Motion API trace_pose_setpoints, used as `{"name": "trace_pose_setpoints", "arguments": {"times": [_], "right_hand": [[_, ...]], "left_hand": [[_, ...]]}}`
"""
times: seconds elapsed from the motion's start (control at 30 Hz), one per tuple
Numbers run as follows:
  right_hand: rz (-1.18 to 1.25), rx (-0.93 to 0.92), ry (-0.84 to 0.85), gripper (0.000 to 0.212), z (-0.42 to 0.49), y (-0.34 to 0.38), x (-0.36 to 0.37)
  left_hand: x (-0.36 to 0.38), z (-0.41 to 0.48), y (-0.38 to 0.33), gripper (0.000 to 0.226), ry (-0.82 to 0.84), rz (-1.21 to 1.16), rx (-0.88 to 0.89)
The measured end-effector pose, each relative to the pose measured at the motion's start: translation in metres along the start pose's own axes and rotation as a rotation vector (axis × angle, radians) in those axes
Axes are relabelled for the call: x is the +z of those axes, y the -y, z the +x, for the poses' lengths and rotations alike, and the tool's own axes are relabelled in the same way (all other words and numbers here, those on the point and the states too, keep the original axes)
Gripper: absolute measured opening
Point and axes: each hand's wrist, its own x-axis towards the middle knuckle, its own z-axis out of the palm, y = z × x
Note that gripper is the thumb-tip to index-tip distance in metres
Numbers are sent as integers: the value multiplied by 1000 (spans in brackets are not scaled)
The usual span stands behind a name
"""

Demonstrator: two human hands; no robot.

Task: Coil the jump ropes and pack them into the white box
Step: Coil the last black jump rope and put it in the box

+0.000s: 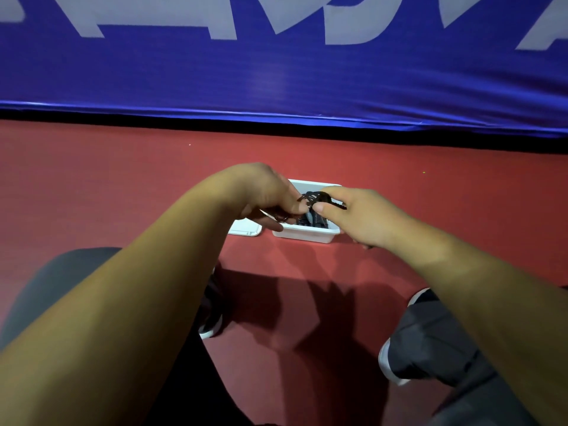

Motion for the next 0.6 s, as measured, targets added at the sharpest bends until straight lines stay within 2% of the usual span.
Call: {"name": "trace_pose_setpoints", "arguments": {"times": [0.13, 0.3, 0.37, 0.43, 0.6], "right_hand": [[-108, 13, -34, 26, 3, -4, 0], [-82, 75, -41, 28, 10, -11, -4], [102, 154, -7, 26, 12, -12, -4], [322, 252, 34, 29, 12, -12, -4], [739, 334, 176, 30, 5, -8, -11]], "left_hand": [[5, 3, 1, 17, -79, -32, 106], [17, 1, -5, 6, -200, 26, 302], [20, 2, -6, 2, -254, 72, 395], [23, 4, -5, 12, -291, 89, 448], [20, 6, -3, 15, -324, 27, 432]]}}
